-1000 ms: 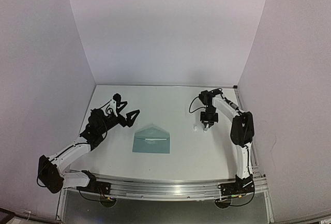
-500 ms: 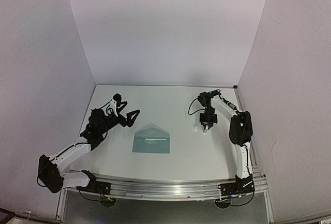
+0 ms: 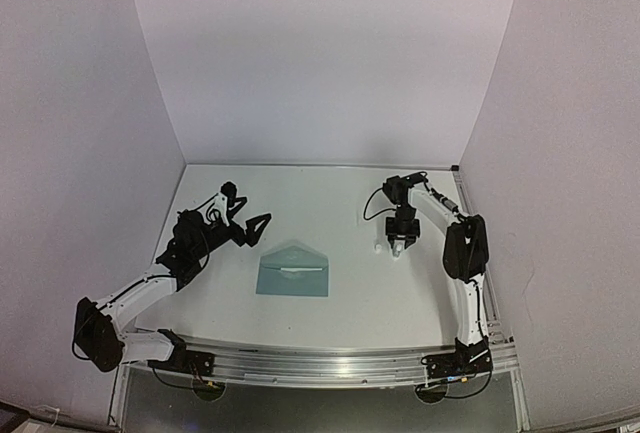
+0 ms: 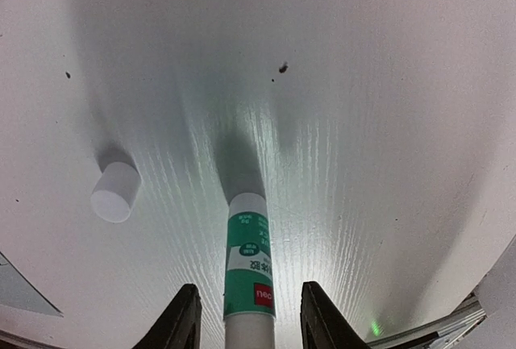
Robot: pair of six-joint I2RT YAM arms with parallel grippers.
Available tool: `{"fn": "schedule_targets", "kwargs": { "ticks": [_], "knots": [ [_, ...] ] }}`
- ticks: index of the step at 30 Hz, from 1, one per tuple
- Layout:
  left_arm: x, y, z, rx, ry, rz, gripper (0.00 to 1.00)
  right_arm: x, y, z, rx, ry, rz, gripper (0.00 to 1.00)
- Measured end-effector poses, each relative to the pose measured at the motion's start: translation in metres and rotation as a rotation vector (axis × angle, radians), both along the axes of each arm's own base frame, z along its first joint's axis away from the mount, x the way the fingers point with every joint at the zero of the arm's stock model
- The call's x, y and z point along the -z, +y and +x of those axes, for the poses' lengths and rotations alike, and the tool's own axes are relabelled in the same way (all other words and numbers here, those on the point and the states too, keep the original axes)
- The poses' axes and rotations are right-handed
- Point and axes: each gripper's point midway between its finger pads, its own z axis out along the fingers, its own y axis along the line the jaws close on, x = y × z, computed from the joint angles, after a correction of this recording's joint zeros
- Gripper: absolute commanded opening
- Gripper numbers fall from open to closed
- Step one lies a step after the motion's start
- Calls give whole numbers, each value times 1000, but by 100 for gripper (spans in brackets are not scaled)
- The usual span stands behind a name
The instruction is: Place the letter into the envelope and seal it
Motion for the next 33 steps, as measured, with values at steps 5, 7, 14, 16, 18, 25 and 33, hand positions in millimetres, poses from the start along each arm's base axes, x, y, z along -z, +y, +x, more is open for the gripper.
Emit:
{"fn": "schedule_targets", "kwargs": {
  "ticks": [5,7,14,16,18,25,33],
  "knots": [
    [0,0,0,0,-1,1,99,-1,2,1,-3,-6,3,47],
    [0,0,0,1,0,1,99,-2,2,1,-7,-7,3,53],
    [3,-3,-2,22,2,9,92,-24,6,25,-32,-101,5,64],
    [15,-8,-5,60,20,48,85,-44,11,44,-52,-182,24,65],
    [42,-14,-13,126,68,136,76,-71,21,61,-80,-274,58,64],
    [162,-6,-61,443,192,611,67,-132,116,75,-343,-504,291,60],
    [237,10,-83,695,154,895,79,-89,247,59,-491,-469,640,63]
  ]
}}
